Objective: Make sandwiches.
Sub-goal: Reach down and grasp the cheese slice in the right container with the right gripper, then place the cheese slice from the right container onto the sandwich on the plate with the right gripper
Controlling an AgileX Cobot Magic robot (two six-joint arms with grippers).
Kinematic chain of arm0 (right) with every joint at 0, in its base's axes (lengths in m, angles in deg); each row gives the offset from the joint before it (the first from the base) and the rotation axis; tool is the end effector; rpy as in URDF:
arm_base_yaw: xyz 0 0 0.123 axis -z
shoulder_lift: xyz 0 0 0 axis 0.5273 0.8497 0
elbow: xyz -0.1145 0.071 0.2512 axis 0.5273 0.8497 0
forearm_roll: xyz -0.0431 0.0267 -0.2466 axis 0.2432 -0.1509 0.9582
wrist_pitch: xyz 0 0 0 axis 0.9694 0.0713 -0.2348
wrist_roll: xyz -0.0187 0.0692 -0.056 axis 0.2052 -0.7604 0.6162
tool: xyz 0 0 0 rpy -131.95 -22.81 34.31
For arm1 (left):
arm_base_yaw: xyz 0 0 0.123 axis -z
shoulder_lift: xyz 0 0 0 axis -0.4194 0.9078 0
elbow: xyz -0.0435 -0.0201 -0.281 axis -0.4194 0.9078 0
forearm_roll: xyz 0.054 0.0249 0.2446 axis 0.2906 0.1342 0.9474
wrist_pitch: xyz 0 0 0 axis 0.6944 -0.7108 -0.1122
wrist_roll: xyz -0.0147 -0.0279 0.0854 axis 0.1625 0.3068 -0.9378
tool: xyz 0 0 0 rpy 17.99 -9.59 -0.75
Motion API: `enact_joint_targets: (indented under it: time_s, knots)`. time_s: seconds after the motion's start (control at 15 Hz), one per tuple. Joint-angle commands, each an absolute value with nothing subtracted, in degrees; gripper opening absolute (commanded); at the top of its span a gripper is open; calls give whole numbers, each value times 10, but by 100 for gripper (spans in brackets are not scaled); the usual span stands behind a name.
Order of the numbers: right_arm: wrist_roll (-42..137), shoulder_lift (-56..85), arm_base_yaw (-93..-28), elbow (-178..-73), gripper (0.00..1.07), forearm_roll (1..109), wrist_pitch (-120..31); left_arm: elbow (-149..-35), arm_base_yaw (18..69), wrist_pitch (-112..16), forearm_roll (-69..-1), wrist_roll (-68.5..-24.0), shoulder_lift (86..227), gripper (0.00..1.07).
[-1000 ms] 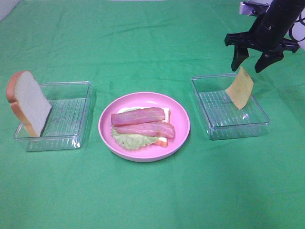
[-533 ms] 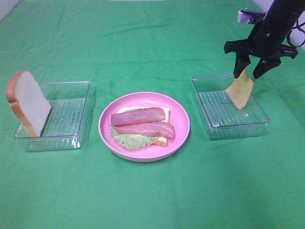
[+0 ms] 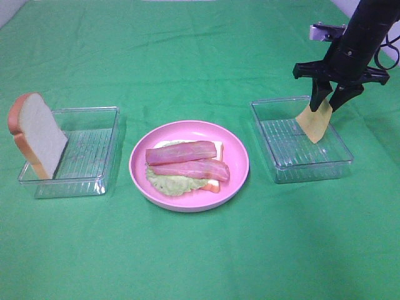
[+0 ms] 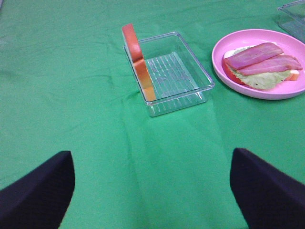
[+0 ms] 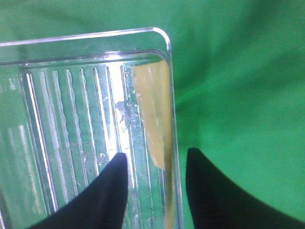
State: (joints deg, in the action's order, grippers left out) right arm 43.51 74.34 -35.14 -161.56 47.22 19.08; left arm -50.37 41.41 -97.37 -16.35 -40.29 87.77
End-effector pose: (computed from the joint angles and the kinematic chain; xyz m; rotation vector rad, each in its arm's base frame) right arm 0.4648 0.0377 0.1692 -0.0087 2.9551 0.1933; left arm -0.0037 0.0071 0.2775 0.2523 2.0188 -0.1191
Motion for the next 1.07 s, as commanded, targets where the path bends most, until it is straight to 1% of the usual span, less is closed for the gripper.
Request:
enact_joint_targets:
  time_s: [0.07,0.27,0.53,0.73,1.0,1.07]
  knots:
    - [440,747,-350,-1617,26,478,194,-503,416,-966,-163,-401,866,84]
    - [440,747,-350,-1617,1,478,194,-503,416,-966,-163,-401,866,84]
    - [439,743,-350,-1617,0,478,198,-503,416,-966,-163,-401,866,84]
    - [435,708,-350,-1618,0,475,199,-503,416,-966,-163,-401,866,84]
    - [451,656,-351,-1617,0,422,240,-503,416,-966,-163,-401,866,84]
    - [475,640,-351,-1613,0,394,248,-503,416,-966,-163,-401,866,84]
